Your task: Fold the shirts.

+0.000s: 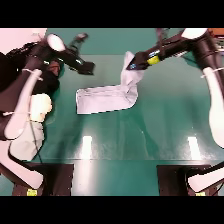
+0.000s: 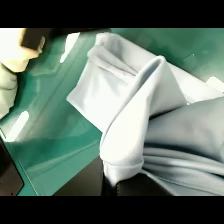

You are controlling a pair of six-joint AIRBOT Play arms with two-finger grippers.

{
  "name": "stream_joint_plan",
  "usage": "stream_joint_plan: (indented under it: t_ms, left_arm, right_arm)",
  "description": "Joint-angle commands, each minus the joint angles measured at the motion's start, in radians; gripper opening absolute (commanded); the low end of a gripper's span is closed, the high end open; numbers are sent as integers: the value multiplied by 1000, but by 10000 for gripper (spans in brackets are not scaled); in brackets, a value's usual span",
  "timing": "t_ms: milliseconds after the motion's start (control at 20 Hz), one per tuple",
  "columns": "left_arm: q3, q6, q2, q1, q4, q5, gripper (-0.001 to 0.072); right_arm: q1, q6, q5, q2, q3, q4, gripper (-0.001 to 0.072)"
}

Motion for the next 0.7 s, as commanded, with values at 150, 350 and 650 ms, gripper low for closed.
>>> stream_joint_plan:
  t_ms: [150, 350, 650]
  left_arm:
    - [1, 1, 171, 209, 29, -68, 21]
    - [2, 10, 211, 264, 29, -137, 21]
    - [2, 9, 217, 269, 8, -169, 21]
  right_arm:
    - [306, -206, -391, -197, 1, 253, 322]
    - [348, -246, -410, -204, 1, 217, 383]
    - [147, -55, -58, -122, -1, -199, 380]
